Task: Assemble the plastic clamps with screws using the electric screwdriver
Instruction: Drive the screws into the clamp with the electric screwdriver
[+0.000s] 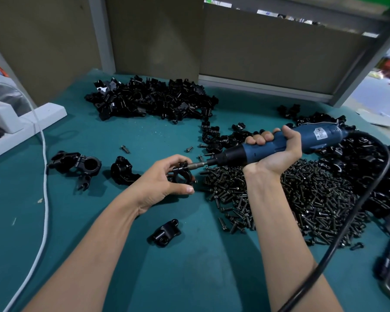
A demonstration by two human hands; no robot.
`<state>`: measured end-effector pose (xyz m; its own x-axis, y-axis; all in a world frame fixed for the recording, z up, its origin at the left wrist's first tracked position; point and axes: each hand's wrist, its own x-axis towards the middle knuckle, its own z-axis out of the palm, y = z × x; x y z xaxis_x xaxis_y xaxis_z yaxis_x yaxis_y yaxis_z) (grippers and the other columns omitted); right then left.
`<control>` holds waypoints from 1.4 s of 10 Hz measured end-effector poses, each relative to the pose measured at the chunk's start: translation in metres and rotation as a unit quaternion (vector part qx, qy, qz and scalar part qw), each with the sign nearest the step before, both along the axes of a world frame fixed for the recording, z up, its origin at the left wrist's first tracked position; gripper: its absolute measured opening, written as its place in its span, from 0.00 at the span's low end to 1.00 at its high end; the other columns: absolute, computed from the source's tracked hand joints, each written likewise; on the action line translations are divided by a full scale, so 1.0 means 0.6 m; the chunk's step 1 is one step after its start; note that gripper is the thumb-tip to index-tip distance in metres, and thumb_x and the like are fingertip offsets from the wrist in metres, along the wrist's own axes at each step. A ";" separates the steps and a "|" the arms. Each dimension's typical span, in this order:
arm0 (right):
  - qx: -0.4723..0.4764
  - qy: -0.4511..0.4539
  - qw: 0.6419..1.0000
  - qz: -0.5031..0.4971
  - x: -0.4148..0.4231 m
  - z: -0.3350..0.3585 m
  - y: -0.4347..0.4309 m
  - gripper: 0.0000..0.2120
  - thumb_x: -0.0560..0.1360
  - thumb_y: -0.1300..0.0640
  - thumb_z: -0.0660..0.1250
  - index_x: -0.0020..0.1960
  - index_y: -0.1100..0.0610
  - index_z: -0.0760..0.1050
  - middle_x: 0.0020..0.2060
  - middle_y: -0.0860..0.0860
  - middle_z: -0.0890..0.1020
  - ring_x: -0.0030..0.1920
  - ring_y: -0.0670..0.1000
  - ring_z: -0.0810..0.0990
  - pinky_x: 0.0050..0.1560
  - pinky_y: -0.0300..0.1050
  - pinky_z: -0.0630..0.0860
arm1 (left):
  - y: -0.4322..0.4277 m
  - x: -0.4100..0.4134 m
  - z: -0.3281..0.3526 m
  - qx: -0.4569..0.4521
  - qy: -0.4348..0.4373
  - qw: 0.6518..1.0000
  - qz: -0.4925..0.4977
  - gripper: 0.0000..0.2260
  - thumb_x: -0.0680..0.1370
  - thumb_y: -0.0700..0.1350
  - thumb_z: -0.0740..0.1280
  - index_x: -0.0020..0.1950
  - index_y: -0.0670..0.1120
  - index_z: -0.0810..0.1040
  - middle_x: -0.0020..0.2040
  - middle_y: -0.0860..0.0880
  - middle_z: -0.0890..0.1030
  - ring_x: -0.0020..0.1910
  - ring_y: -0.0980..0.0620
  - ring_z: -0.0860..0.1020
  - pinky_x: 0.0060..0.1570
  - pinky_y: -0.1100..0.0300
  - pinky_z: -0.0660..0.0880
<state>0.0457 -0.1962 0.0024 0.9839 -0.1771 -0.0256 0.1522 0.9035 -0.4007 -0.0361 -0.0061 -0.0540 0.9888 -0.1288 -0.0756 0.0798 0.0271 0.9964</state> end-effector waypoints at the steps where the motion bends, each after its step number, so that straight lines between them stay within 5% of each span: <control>1: 0.002 0.002 1.000 0.001 0.000 -0.001 0.000 0.10 0.74 0.56 0.61 0.35 0.56 0.68 0.25 0.48 0.69 0.22 0.48 0.67 0.27 0.38 0.67 | -0.001 -0.001 0.001 0.002 0.000 1.000 -0.003 0.19 0.69 0.31 0.76 0.53 0.51 0.79 0.45 0.50 0.85 0.44 0.54 0.83 0.41 0.63 0.78; 4: 0.007 -0.003 1.000 0.004 -0.002 -0.003 -0.002 0.10 0.74 0.56 0.61 0.35 0.56 0.68 0.25 0.48 0.69 0.22 0.48 0.67 0.27 0.38 0.67 | -0.004 -0.005 0.002 -0.024 0.005 1.000 -0.007 0.19 0.70 0.28 0.74 0.53 0.49 0.79 0.44 0.47 0.84 0.45 0.43 0.85 0.43 0.61 0.80; 14: 0.023 0.001 1.000 0.011 -0.004 -0.006 0.002 0.12 0.73 0.56 0.61 0.32 0.56 0.69 0.25 0.48 0.69 0.22 0.48 0.67 0.26 0.38 0.67 | -0.004 -0.005 0.002 -0.027 0.016 0.999 -0.009 0.20 0.70 0.29 0.74 0.58 0.45 0.76 0.47 0.45 0.84 0.46 0.48 0.85 0.43 0.62 0.80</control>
